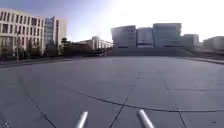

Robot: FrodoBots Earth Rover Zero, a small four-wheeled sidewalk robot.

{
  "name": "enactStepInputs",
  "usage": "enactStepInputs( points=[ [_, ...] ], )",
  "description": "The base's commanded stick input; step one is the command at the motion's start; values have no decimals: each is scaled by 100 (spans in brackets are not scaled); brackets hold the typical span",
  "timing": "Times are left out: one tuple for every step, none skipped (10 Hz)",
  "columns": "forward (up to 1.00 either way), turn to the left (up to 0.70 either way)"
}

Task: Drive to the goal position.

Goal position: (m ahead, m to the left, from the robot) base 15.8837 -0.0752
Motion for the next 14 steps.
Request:
enactStepInputs(
  points=[
    [100, 0],
    [100, -27],
    [100, -27],
    [100, -27],
    [100, -27],
    [100, -25],
    [100, 0],
    [100, 0],
    [100, 0],
    [100, 0],
    [100, 0],
    [100, 0],
    [100, -16],
    [100, -27]
  ],
)
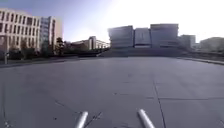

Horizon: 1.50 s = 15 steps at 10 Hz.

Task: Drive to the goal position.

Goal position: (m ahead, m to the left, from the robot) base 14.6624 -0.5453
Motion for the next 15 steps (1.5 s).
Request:
enactStepInputs(
  points=[
    [100, -27],
    [100, -14],
    [100, 0],
    [100, 0],
    [100, 0],
    [100, 0],
    [100, 0],
    [100, 0],
    [100, 0],
    [100, -25],
    [100, -9],
    [100, 0],
    [100, 0],
    [100, 0],
    [100, 0]
  ],
)
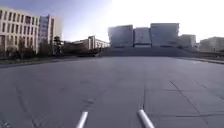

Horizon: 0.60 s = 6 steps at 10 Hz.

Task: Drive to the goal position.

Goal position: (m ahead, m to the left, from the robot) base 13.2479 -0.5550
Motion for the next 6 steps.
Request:
enactStepInputs(
  points=[
    [100, 0],
    [100, -24],
    [100, -27],
    [100, -27],
    [100, -27],
    [100, -27]
  ],
)
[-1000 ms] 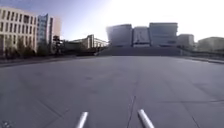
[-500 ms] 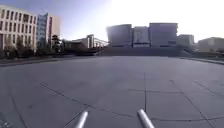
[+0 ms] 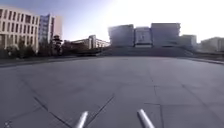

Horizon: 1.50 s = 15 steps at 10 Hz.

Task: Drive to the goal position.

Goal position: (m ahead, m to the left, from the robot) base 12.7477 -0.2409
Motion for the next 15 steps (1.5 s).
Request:
enactStepInputs(
  points=[
    [100, -27],
    [100, -18],
    [100, 0],
    [100, 0],
    [100, 0],
    [100, 0],
    [100, 0],
    [100, 0],
    [100, 0],
    [100, 0],
    [100, -6],
    [100, -27],
    [100, -27],
    [100, -27],
    [100, -27]
  ],
)
